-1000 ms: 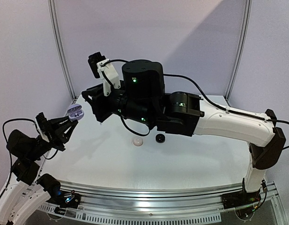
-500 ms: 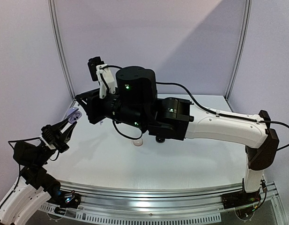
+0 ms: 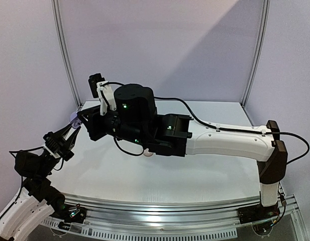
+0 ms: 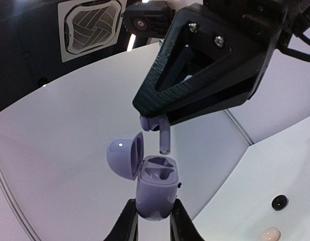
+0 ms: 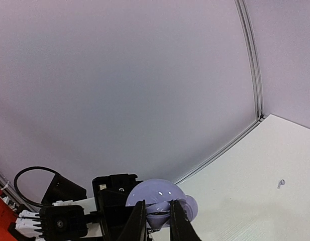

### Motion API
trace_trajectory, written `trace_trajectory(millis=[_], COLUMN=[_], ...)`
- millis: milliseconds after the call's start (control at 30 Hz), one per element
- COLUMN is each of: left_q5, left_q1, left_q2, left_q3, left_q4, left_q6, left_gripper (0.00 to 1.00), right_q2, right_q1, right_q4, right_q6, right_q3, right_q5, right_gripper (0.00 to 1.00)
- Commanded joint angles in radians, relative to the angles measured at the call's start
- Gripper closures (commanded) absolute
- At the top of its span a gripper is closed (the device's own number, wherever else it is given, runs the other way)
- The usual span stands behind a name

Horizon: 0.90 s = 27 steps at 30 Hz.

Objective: Insert the wireless bluetooth earbuds into the charging case
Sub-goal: Insert the right earbud into the right side groove of the charging case.

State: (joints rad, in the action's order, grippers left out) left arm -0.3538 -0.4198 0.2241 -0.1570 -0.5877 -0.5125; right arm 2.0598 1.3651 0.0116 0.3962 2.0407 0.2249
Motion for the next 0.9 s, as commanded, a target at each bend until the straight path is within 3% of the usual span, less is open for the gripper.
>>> trace_trajectory(millis=[0, 433, 867], left_q5=[0.018, 0.013, 0.03], left_q1=[-0.021, -0.03, -0.041], left_q2=[0.016, 0.009, 0.032], left_q3=[-0.026, -0.032, -0.048], left_q4=[-0.027, -0.009, -0.004], left_q6=[-0.01, -0.056, -0.089], left_gripper=[1.0, 1.0, 1.0], right_q2=[0.018, 0.016, 0.049], right_q1=[-0.011, -0.01, -0.011], right_q4=[-0.031, -0.013, 0.049], right_q6=[0.009, 0.012, 0.031], right_q3=[0.022, 0.004, 0.033], right_q5=[0.001, 0.078, 0.046], right_gripper=[1.0, 1.0, 1.0])
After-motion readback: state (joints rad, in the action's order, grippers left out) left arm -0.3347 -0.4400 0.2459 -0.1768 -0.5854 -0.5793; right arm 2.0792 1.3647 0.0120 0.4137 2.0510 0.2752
